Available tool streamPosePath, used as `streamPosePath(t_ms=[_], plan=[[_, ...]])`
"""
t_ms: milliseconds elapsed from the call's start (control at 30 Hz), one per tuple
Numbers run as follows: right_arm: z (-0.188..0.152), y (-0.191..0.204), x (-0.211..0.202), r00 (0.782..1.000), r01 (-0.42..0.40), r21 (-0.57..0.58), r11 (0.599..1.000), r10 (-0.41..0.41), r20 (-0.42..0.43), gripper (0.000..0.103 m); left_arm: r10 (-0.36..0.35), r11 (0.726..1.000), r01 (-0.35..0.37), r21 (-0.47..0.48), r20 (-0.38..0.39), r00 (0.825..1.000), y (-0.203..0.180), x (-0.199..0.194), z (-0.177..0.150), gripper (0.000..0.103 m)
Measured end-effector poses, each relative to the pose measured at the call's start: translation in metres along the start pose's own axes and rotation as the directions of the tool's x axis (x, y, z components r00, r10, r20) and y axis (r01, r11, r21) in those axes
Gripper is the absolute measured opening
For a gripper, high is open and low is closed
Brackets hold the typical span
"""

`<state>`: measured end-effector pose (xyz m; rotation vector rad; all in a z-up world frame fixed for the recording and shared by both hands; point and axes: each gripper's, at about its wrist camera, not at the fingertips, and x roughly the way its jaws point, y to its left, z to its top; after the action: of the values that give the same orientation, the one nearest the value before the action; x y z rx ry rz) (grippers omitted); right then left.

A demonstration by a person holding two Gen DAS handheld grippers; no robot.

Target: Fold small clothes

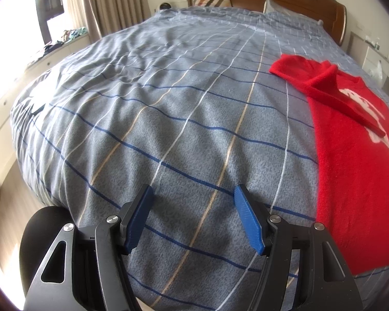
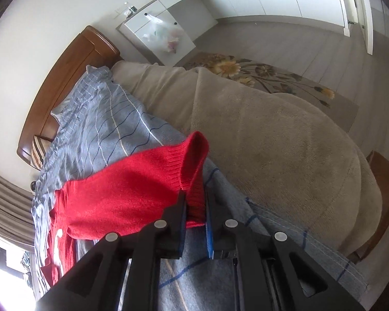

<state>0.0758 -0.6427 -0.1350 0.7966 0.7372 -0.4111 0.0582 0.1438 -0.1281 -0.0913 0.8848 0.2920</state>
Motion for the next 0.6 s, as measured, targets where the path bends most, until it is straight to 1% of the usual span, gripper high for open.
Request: streamPosePath(t_ms=[33, 67, 100, 133, 167, 233, 300, 333, 367, 433, 467, 533, 567, 600], plan=[[0.001, 0.001, -0.005, 1.000, 0.027, -0.006, 1.000, -0.027, 0.012, 0.011, 0.002, 1.000, -0.002, 0.002, 0.000, 1.000, 0.000, 0.000, 0.000, 0.068], [0.001, 0.003, -0.009, 0.998, 0.054, -0.013, 0.998, -0.054, 0.026, 0.015, 0.005, 1.000, -0.005, 0.005, 0.000, 1.000, 0.000, 0.000, 0.000, 0.068], [0.002, 0.006, -0.015, 0.995, 0.093, -0.031, 0.995, -0.091, 0.046, 0.017, 0.007, 1.000, -0.007, 0.008, 0.000, 1.000, 0.000, 0.000, -0.001, 0.068], [0.002, 0.011, -0.021, 0.991, 0.117, -0.059, 0.991, -0.113, 0.071, 0.019, 0.009, 1.000, -0.009, 0.009, 0.001, 1.000, 0.000, 0.000, -0.001, 0.068], [0.001, 0.018, -0.026, 0.990, 0.118, -0.090, 0.989, -0.110, 0.090, 0.019, 0.010, 1.000, -0.010, 0.010, 0.001, 1.000, 0.000, 0.000, -0.001, 0.069], [-0.001, 0.031, -0.031, 0.993, 0.077, -0.153, 0.985, -0.062, 0.099, 0.019, 0.016, 1.000, -0.016, 0.012, 0.000, 1.000, -0.002, 0.001, 0.000, 0.069], [-0.004, 0.042, -0.027, 0.997, -0.001, -0.206, 0.979, 0.015, 0.070, 0.019, 0.025, 0.999, -0.025, 0.025, -0.001, 1.000, -0.004, -0.001, 0.001, 0.069], [-0.005, 0.044, -0.022, 0.998, -0.020, -0.220, 0.975, 0.031, 0.048, 0.019, 0.027, 0.999, -0.027, 0.035, -0.001, 1.000, -0.006, -0.003, 0.002, 0.069], [-0.007, 0.045, -0.014, 0.999, -0.020, -0.229, 0.973, 0.025, 0.020, 0.020, 0.020, 0.999, -0.020, 0.043, 0.001, 1.000, -0.008, -0.007, 0.005, 0.069], [-0.013, 0.039, 0.003, 0.999, 0.014, -0.231, 0.973, -0.023, -0.039, 0.020, -0.018, 0.998, 0.016, 0.066, 0.022, 1.000, -0.013, -0.020, 0.014, 0.069], [-0.017, 0.034, 0.007, 0.998, 0.030, -0.229, 0.973, -0.042, -0.047, 0.020, -0.044, 0.995, 0.040, 0.087, 0.040, 0.998, -0.017, -0.029, 0.021, 0.069], [-0.023, 0.034, 0.000, 0.999, 0.042, -0.244, 0.969, -0.047, -0.014, 0.019, -0.108, 0.984, 0.096, 0.150, 0.077, 0.991, -0.030, -0.048, 0.040, 0.070], [-0.027, 0.036, -0.006, 0.998, 0.059, -0.263, 0.963, -0.060, 0.007, 0.020, -0.145, 0.974, 0.125, 0.189, 0.098, 0.985, -0.038, -0.057, 0.051, 0.073], [-0.032, 0.040, -0.014, 0.998, 0.062, -0.279, 0.958, -0.058, 0.022, 0.020, -0.185, 0.959, 0.154, 0.237, 0.114, 0.976, -0.050, -0.065, 0.062, 0.079]])
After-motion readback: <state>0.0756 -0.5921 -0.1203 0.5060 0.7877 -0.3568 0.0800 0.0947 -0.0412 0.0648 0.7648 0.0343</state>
